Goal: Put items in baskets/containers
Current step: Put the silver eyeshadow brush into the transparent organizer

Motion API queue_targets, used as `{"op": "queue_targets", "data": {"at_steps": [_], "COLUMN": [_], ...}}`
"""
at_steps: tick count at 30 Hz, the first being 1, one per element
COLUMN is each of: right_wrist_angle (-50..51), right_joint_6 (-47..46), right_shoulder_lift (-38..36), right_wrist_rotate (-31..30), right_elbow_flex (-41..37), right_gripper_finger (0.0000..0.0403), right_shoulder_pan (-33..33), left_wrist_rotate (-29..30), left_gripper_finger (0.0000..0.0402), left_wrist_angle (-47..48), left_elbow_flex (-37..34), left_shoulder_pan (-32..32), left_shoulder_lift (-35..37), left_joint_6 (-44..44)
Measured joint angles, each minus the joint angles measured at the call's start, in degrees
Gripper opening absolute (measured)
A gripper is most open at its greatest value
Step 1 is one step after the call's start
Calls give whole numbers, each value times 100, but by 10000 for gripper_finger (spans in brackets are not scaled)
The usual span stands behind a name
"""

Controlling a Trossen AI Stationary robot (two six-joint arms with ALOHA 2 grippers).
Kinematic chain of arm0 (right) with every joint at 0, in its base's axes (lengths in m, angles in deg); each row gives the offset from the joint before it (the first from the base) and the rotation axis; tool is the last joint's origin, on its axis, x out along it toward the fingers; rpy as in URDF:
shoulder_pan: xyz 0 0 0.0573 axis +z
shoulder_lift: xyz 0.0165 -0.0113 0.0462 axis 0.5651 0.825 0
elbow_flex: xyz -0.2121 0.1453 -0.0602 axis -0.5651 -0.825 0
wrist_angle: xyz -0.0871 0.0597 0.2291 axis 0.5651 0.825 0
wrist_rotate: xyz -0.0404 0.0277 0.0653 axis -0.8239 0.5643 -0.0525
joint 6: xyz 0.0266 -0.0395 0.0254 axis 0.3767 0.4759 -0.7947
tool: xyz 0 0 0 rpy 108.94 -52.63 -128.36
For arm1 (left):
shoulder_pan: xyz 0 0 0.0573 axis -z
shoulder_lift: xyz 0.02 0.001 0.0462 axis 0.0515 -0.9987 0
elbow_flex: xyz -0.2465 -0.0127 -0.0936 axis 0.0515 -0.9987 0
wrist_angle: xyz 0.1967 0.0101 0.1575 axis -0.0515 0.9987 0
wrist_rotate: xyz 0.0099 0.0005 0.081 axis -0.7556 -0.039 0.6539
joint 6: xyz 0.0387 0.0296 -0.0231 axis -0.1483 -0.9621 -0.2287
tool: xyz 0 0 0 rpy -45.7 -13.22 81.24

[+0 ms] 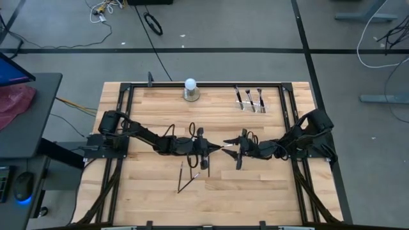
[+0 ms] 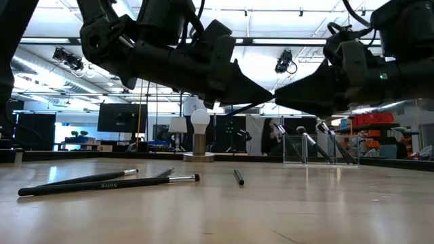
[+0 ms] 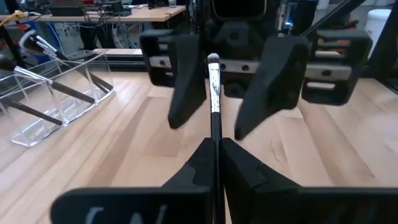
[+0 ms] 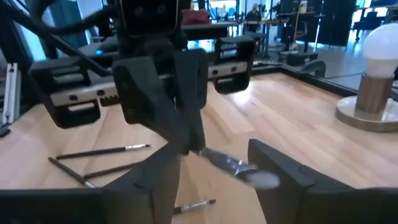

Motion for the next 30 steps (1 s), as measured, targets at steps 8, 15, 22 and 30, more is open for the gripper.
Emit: {"op": "queue_targets", "data": {"at_steps": [8,15,22,30], "right_wrist_angle": [-82,-126,-176,-189], "right_joint_6": [-43,-63,-119,-117], "right_shoulder_lift": [-33,-33,-33,-33], "right_wrist_rotate": [21,90,81,87], "right_elbow_flex": [-46,-46,-46,-46], "right_gripper_finger": [108,12,23,10], "right_shoulder_pan": [39,42,39,39], "left_wrist_rotate": [105,86,99,101], "left_gripper_finger": [21,23,23,26], "left_wrist_angle": [4,11,3,2], "left_elbow_flex": [0,1,7,7], "left_shoulder_pan": [0,2,0,0], "left_shoulder_lift": [4,7,11,11], "left_joint_6": [5,20,44,55]}}
